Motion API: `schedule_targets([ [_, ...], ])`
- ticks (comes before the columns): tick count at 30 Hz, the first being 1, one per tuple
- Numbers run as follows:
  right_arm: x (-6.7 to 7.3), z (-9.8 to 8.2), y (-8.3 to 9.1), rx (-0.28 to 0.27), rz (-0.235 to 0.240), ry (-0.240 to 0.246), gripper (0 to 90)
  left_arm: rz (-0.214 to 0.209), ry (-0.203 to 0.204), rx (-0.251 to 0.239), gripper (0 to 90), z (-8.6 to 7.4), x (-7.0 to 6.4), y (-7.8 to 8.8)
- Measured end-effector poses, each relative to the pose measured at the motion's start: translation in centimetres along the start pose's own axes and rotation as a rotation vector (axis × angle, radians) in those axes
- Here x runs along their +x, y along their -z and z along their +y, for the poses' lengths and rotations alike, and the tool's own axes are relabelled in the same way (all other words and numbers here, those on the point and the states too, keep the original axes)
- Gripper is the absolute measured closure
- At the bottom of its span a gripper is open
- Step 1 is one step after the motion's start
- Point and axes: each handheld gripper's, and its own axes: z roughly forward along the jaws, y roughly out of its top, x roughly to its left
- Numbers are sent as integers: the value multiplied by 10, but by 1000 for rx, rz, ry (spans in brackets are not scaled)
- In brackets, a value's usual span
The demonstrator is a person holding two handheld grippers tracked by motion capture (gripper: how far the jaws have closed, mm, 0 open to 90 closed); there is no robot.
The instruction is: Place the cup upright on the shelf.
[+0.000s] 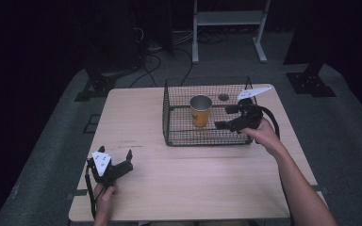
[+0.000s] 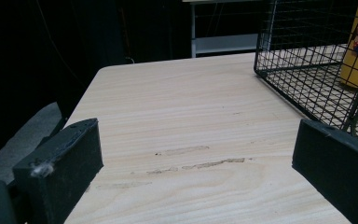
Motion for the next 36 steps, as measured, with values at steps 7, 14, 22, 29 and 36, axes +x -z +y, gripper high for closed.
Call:
schedule_targets([
  [7, -2, -15, 7, 14, -7, -18, 55, 1, 0, 1, 8, 0, 0, 0],
  [14, 2, -30, 13, 7, 8, -20, 55, -1, -2, 1, 8, 0, 0, 0],
  [22, 10, -45, 19, -2, 9, -3, 55, -2, -5, 2, 8, 0, 0, 0],
  [29, 15, -62, 22, -6, 21, -3, 55, -4, -4, 0, 8, 0, 0, 0],
  [36, 19, -74, 25, 5, 22, -7, 55, -4, -6, -1, 8, 0, -1, 0],
])
